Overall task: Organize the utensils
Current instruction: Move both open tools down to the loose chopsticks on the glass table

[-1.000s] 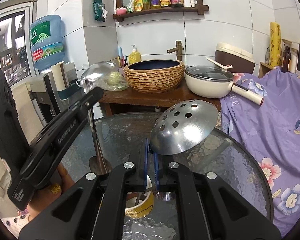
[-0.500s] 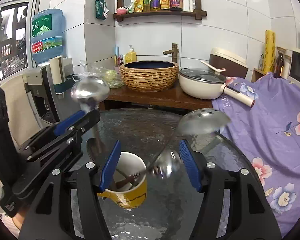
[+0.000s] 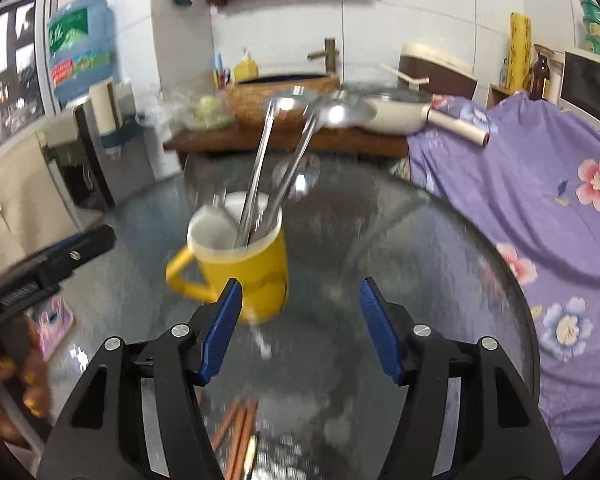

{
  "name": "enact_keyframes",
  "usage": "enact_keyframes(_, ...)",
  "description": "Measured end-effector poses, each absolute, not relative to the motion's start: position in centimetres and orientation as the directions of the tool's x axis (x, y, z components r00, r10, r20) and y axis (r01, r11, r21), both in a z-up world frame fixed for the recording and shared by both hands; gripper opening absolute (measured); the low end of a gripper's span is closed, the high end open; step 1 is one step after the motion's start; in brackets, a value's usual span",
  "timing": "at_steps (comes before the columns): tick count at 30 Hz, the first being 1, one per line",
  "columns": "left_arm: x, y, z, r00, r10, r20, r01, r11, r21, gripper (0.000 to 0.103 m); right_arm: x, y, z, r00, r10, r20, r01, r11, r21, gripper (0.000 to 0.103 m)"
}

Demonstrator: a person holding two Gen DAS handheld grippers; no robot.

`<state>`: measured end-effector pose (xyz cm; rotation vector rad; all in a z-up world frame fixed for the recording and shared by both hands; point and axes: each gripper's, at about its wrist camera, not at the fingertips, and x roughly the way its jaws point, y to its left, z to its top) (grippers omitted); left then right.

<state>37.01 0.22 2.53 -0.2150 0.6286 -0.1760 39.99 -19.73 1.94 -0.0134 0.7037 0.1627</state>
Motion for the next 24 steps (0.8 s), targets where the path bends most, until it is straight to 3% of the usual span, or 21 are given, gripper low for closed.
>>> enact_keyframes(2,35.6,0.1,2.2,0.787,-0.206,-0.582,0.102,0.973,-0.206,0.089,38.8,-19.6,0.9,0.731,0.144,-0.667,-0.152,0.987,0.047,0.061)
enact_keyframes(10,31.0,0.2,-1.3,0.697,-0.153,-0.701,0.095,0.988,-0.122,0.096,33.4,-19.9,-3.3,0.646,0.154,-0.748,-0.145,0.986,0.077,0.057)
enact_keyframes(15,29.0,0.5,-3.5,0.664,-0.157,-0.731,0.109,0.988,-0.114,0.095,31.6,-19.9,-4.9,0.602,0.16,-0.782,-0.146,0.985,0.089,0.043)
enact_keyframes(18,28.1,0.4,-4.4,0.648,-0.141,-0.748,0.103,0.99,-0.097,0.088,30.7,-19.8,-5.7,0.581,0.168,-0.797,-0.142,0.984,0.105,0.039)
enact_keyframes(20,27.9,0.3,-5.0,0.628,-0.15,-0.763,0.11,0.988,-0.104,0.079,30.5,-19.4,-6.1,0.569,0.173,-0.804,-0.149,0.983,0.107,0.037)
enact_keyframes(24,27.6,-0.6,-5.8,0.598,-0.164,-0.785,0.13,0.986,-0.106,0.072,30.6,-18.3,-6.6,0.551,0.166,-0.818,-0.169,0.982,0.086,0.035)
